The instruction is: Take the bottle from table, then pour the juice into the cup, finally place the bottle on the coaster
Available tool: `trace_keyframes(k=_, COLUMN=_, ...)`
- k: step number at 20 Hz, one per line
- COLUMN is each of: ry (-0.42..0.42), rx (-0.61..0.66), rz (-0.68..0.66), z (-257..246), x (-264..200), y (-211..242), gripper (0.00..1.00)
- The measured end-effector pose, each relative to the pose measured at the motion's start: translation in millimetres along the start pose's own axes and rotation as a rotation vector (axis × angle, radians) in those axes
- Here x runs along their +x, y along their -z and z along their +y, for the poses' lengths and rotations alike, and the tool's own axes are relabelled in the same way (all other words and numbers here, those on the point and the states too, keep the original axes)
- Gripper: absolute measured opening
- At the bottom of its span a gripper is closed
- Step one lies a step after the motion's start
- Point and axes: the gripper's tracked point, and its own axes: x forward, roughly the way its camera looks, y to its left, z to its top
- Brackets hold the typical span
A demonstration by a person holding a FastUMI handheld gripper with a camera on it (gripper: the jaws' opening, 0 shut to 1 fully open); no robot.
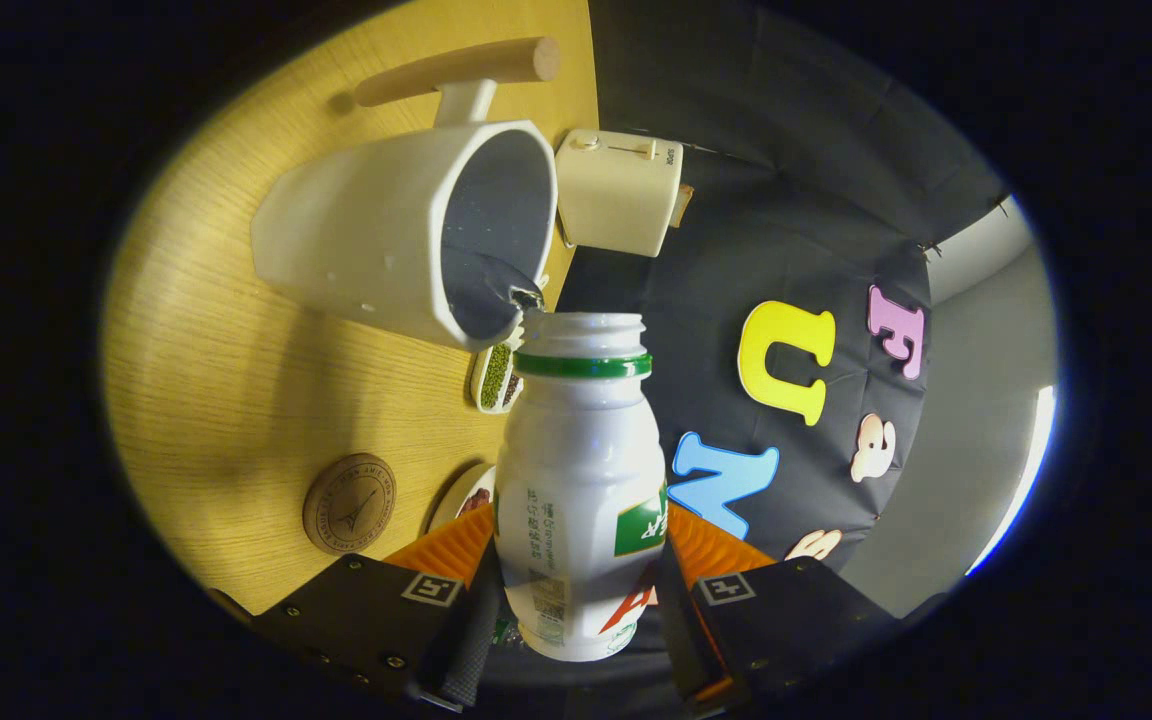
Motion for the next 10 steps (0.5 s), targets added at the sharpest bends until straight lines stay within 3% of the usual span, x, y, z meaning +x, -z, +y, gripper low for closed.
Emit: trace_keyframes(k=10, ry=0.026, rx=-0.072, rz=-0.012, z=-3.8, x=-0.5, y=-4.1, gripper=0.70)
